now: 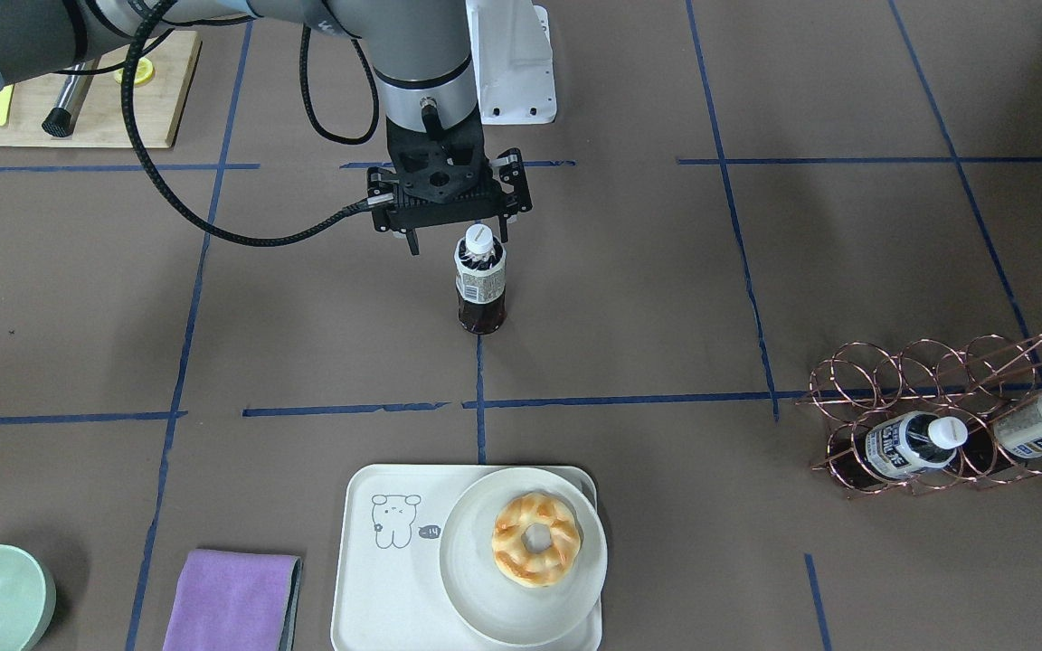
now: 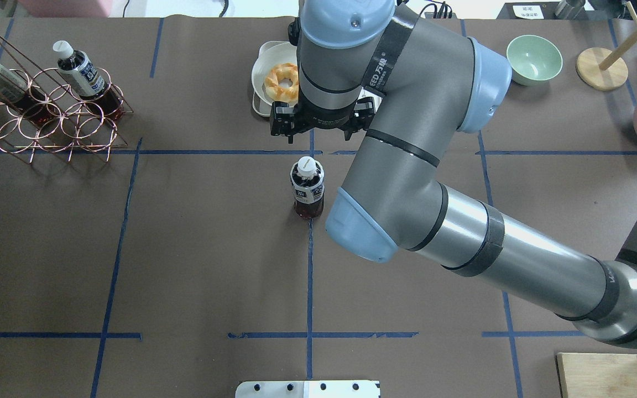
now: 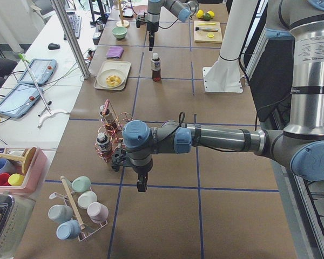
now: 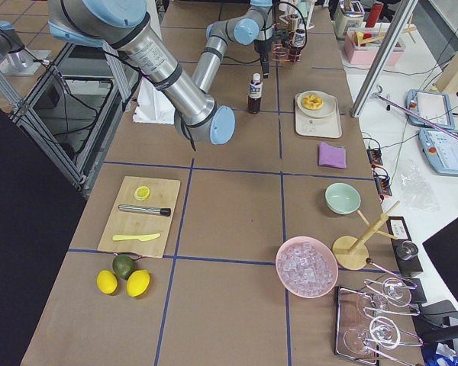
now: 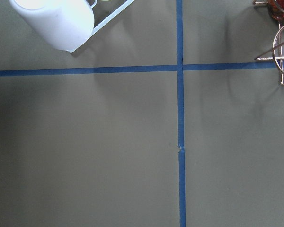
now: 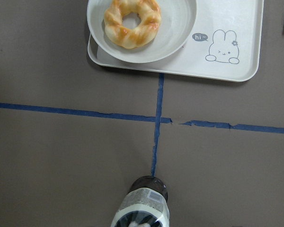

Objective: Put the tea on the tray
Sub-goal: 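Lower the open right gripper down over the bottle's white cap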

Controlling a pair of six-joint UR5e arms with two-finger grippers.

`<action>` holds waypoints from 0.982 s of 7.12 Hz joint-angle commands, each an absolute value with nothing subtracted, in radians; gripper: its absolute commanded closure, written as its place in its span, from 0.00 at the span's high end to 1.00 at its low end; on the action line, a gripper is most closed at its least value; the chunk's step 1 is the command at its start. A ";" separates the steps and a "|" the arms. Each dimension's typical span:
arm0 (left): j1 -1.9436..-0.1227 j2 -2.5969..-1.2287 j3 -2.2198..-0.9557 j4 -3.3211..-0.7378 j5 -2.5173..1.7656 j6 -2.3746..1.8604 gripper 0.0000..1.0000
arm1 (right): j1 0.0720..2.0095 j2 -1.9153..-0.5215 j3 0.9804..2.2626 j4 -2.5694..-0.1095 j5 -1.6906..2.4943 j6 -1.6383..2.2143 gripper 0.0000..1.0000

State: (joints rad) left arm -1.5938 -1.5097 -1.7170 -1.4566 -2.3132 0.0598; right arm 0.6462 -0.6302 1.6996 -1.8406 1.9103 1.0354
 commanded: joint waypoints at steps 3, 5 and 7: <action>-1.594 -1.509 -1.713 -1.456 -2.313 0.060 1.00 | 0.591 -0.605 1.636 -1.853 1.858 1.032 0.96; -1.592 -1.509 -1.713 -1.456 -2.313 0.061 1.00 | 0.584 -0.577 1.591 -1.855 1.858 1.032 0.95; -1.592 -1.509 -1.712 -1.456 -2.315 0.061 1.00 | 0.584 -0.580 1.591 -1.855 1.858 1.031 0.92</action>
